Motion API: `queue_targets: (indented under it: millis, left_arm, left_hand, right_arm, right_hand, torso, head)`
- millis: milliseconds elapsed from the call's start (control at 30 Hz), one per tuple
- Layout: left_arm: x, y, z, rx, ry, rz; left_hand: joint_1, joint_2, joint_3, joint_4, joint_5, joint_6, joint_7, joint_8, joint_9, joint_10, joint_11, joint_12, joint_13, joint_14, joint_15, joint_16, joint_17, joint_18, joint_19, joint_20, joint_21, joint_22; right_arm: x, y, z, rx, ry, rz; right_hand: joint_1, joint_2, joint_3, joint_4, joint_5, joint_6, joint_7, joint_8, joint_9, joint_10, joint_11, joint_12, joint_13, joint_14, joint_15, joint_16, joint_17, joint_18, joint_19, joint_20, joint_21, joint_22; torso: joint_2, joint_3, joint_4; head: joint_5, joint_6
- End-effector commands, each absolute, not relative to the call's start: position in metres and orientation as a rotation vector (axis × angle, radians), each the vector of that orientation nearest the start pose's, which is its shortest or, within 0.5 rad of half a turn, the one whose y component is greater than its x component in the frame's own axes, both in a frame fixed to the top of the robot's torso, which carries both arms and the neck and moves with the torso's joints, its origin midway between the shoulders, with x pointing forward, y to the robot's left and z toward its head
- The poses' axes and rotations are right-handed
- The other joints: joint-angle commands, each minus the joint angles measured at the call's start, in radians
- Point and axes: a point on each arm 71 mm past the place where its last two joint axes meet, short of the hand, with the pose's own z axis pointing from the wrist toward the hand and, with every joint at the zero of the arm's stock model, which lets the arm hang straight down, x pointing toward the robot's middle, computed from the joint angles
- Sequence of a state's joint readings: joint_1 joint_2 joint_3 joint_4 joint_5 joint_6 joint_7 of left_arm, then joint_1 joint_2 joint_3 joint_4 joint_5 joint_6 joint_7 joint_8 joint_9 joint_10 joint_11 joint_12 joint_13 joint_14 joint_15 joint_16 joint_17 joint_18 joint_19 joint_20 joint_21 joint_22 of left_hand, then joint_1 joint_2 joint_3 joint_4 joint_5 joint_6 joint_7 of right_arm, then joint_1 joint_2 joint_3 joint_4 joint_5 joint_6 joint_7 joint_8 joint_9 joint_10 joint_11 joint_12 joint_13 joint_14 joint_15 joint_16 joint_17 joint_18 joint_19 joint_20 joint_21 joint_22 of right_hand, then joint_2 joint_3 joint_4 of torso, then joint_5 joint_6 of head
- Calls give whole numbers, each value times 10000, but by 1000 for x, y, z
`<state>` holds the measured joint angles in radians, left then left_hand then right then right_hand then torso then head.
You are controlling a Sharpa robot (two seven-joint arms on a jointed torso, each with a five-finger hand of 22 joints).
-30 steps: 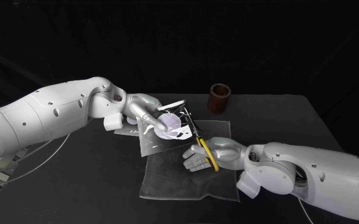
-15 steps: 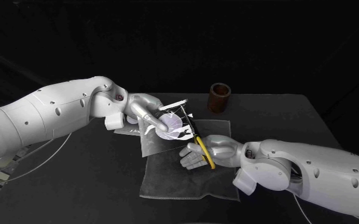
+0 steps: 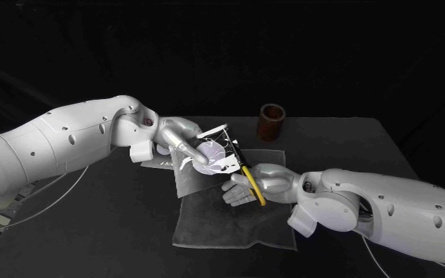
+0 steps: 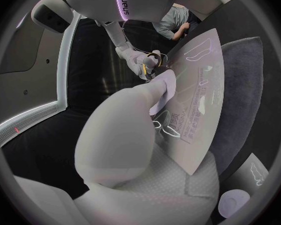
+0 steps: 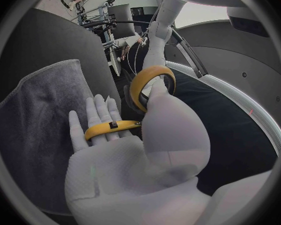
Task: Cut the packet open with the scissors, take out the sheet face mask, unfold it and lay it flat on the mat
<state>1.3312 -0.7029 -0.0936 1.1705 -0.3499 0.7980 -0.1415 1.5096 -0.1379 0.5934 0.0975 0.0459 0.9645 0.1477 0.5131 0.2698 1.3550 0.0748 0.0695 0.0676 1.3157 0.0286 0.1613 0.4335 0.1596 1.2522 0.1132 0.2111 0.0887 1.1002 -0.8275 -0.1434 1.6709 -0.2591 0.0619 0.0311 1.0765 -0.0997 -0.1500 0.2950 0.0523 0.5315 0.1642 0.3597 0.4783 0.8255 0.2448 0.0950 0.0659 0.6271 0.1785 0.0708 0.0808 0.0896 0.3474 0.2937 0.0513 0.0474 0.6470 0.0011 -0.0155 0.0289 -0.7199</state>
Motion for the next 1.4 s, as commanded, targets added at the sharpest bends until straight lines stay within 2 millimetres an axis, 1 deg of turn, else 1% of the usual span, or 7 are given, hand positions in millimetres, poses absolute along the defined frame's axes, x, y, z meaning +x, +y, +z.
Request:
queue_targets:
  millis: [33,300,533,667,833,1033,1400]
  left_arm:
    - [508,201,-187,-3216,26616,-14987]
    - [508,200,-188,-3104,26694,-14901]
    - [508,200,-188,-3020,26726,-14813]
    - [508,200,-188,-2997,26746,-14736]
    - [508,201,-189,-2915,26813,-14600]
    - [508,201,-190,-2814,26880,-14415]
    - [508,199,-192,-2590,27003,-13857]
  left_hand:
    - [-3,87,20,-89,42,69,-23,57,-17,74,-6,24,10,-18,-71,-64,13,208,-82,-22,56,8]
    - [-3,87,20,-89,42,69,-23,57,-17,74,-6,24,10,-18,-71,-64,13,208,-82,-22,56,8]
    - [-10,95,42,-115,42,72,-21,52,-8,80,-7,21,10,-14,-74,-65,21,209,-89,-23,58,7]
    - [-25,107,55,-127,41,79,-17,51,2,95,-7,24,13,1,-76,-60,31,211,-84,-23,65,8]
    - [-108,148,68,-135,38,74,-17,43,32,137,-8,34,21,47,-74,-42,60,212,-54,-18,92,14]
    - [-258,217,20,-162,33,39,-41,48,116,235,-35,64,49,141,-94,3,131,222,20,-22,146,25]
    - [-372,332,-65,-288,35,-52,-84,82,298,398,-95,126,124,297,-163,104,288,237,195,-85,257,51]
  right_arm:
    - [396,-137,-258,8415,22739,16316]
    - [399,-136,-255,8302,22657,16346]
    - [404,-137,-253,8252,22636,16182]
    - [409,-142,-252,8276,22649,15897]
    - [413,-150,-250,8270,22742,15657]
    - [411,-152,-248,8196,22920,15620]
    - [410,-152,-246,8117,22948,15452]
  right_hand:
    - [6,105,45,-3,-31,-109,1359,40,15,151,88,53,14,-607,667,50,16,172,-25,-14,43,17]
    - [18,194,58,-7,-35,-114,1358,110,20,176,84,74,15,-549,662,74,30,176,-28,-14,49,19]
    - [60,313,57,-19,-37,-111,1354,229,27,240,72,119,18,-348,646,144,70,188,-13,-15,62,26]
    - [148,441,-14,-30,-39,-65,1345,468,31,396,40,215,21,274,601,362,193,230,60,-15,104,47]
    - [172,454,-57,-28,-39,-31,1340,564,29,460,28,248,20,397,585,432,224,245,61,-15,114,51]
    - [176,454,-64,-28,-39,-22,1340,582,29,473,25,254,21,395,583,439,226,247,48,-15,113,49]
    - [175,447,-75,-25,-40,-15,1339,598,28,483,24,259,20,384,581,442,225,248,42,-14,113,49]
  torso:
    - [-2,3,-9]
    - [-3,-2,-3]
    - [-2,-4,1]
    - [-6,-8,-1]
    - [-3,-9,-9]
    - [-5,7,-7]
    - [-7,1,-10]
  head:
    - [-12,13]
    - [-30,-3]
    - [-6,-99]
    - [6,-113]
    - [46,-125]
    - [67,-111]
    - [83,-98]
